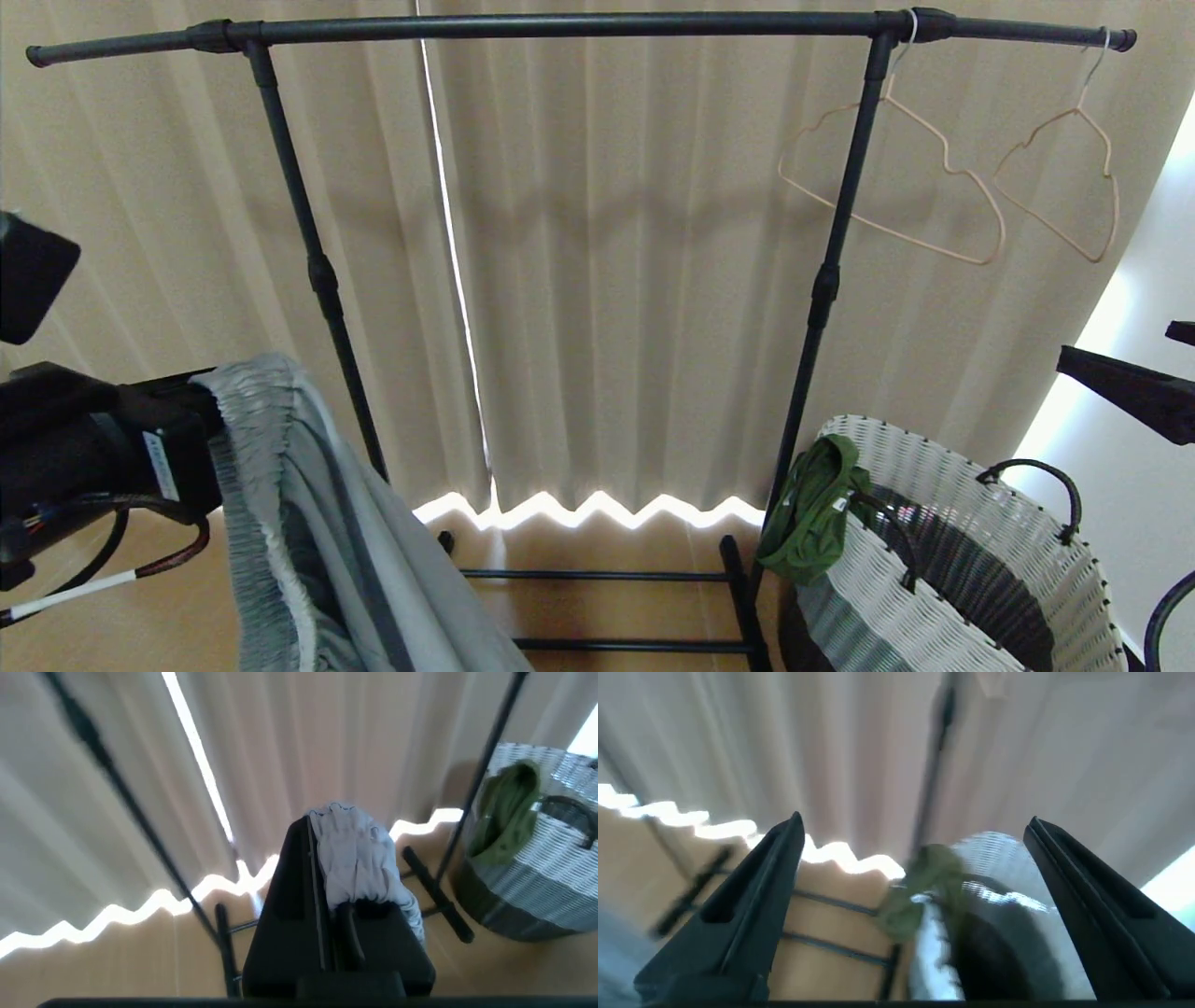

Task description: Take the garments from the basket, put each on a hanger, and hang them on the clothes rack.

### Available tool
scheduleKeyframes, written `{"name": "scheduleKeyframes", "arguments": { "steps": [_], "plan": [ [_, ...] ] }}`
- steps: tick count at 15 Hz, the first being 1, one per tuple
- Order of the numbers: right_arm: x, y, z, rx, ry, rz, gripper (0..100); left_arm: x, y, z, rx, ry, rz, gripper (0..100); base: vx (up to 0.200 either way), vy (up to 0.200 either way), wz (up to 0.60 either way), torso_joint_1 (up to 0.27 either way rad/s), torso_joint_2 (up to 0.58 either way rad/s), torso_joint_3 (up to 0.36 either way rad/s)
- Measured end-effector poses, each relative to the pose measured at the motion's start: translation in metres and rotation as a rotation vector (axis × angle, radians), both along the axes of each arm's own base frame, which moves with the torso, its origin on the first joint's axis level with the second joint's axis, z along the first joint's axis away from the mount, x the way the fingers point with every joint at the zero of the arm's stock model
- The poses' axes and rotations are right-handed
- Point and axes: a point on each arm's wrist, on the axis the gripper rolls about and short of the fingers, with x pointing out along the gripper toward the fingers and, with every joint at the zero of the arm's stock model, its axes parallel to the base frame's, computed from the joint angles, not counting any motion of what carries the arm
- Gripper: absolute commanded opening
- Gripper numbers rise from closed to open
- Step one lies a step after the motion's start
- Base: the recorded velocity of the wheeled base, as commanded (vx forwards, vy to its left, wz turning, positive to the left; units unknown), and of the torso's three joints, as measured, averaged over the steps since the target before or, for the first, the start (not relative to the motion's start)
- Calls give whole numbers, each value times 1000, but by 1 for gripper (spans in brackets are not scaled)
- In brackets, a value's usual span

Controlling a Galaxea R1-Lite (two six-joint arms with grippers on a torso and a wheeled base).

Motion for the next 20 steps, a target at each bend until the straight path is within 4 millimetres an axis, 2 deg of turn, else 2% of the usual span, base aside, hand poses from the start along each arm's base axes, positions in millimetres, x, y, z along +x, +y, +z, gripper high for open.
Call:
{"name": "scheduleKeyframes", "arguments": {
  "steps": [5, 9, 15, 20],
  "plan": [
    [-2, -8, -3, -80, -7, -149, 100, -5, 11, -9, -49, -54, 6, 0, 0, 0, 0, 0, 0, 0],
    [-4, -11, -9, -118, 2, -162, 100, -6, 20, -12, -45, -55, 59, 0, 0, 0, 0, 0, 0, 0],
    [-5, -11, -23, -119, -89, -165, 100, -7, 21, -12, -45, -54, 65, 0, 0, 0, 0, 0, 0, 0],
    [-10, -11, -37, -118, -76, -161, 100, -7, 21, -10, -47, -61, 66, 0, 0, 0, 0, 0, 0, 0]
  ]
}}
